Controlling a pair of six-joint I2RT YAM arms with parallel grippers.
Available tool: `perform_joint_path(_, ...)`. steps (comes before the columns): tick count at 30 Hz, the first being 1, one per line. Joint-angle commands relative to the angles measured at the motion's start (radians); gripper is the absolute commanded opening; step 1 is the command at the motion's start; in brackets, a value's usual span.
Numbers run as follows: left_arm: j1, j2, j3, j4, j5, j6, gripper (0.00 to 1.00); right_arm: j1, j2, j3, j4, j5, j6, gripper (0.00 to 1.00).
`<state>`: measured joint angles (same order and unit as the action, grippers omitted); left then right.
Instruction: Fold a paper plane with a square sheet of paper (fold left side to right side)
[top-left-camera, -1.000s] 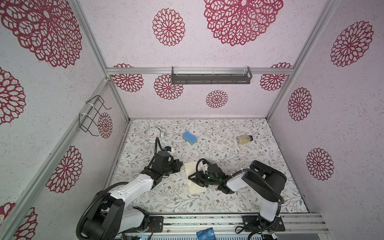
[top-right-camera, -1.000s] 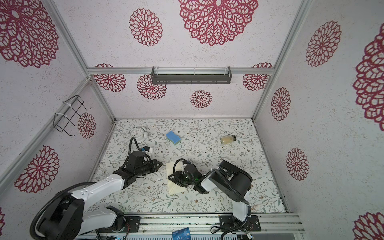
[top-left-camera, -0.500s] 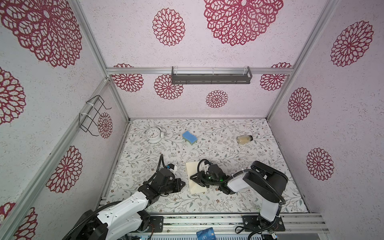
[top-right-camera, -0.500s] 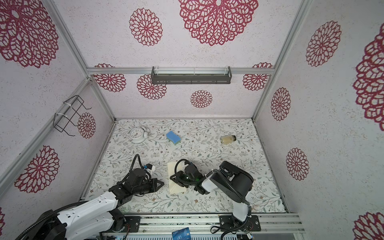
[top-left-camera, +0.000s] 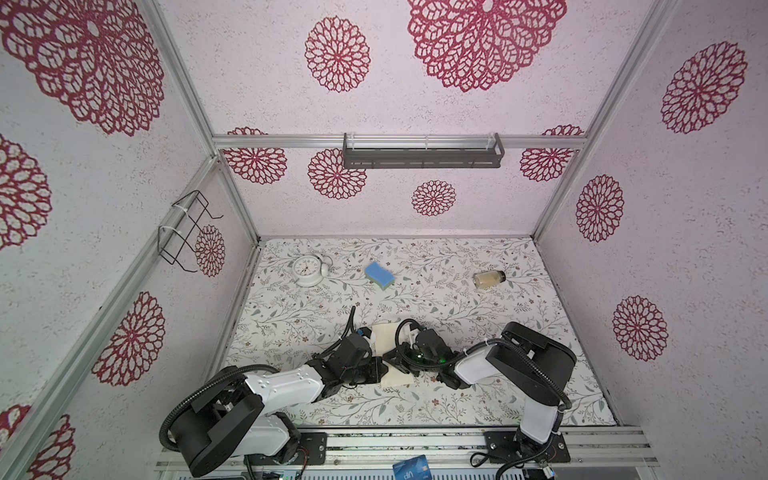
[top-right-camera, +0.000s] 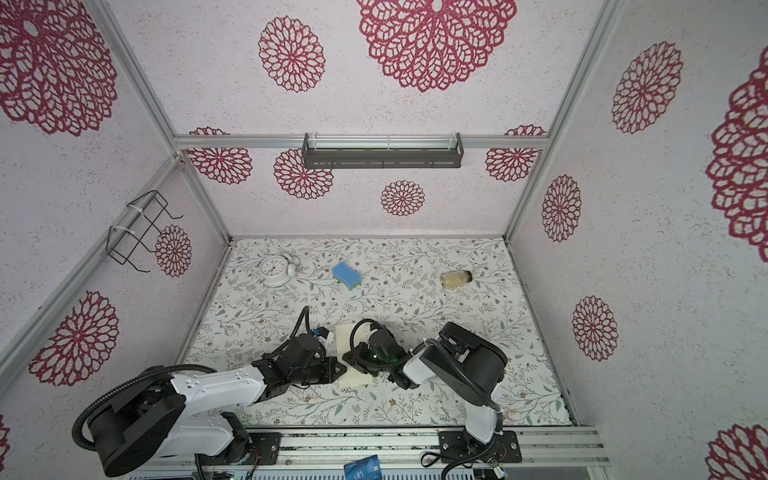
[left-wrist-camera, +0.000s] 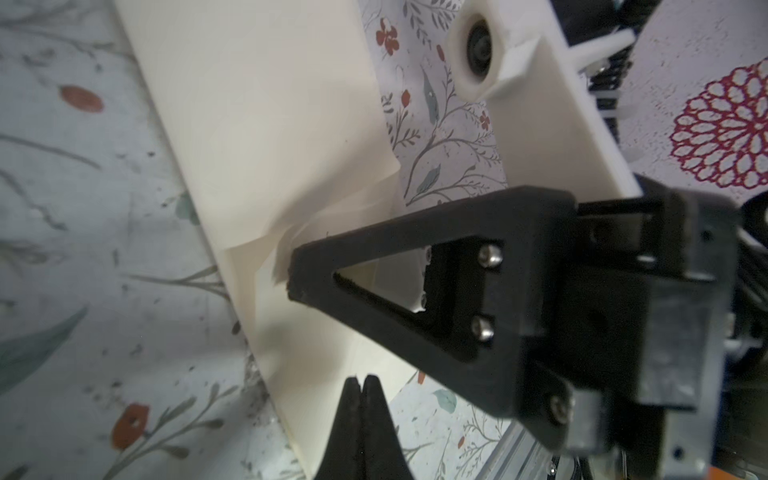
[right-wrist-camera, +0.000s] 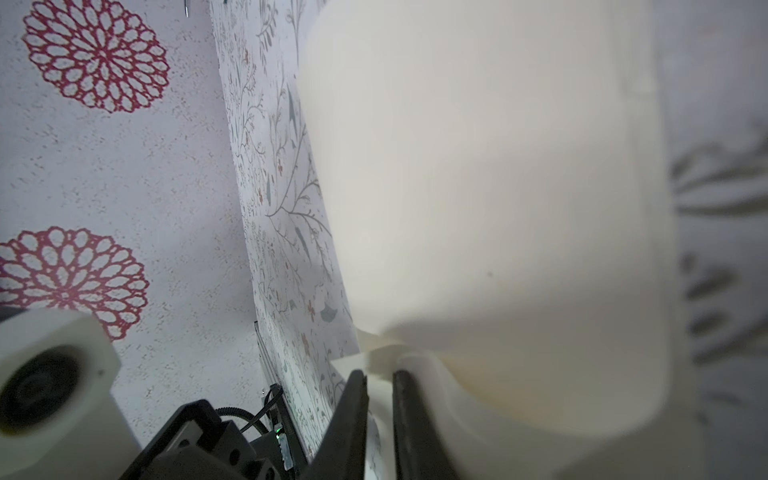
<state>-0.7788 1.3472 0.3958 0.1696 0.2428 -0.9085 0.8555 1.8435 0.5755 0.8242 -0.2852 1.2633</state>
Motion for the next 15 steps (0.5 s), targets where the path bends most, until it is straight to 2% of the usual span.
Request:
perform_joint_path(1, -0.010, 0.026, 0.013, 0.052, -0.015, 0.007, 0.00, -0.002, 0.001, -0.023, -0.128, 0.061, -0.005, 0.17)
perform_joint_path(15, -0.013, 0.103, -0.007, 0.067, -0.026, 0.009, 0.00, 0.000, -0.001, -0.026, -0.128, 0.060, -0.007, 0.16)
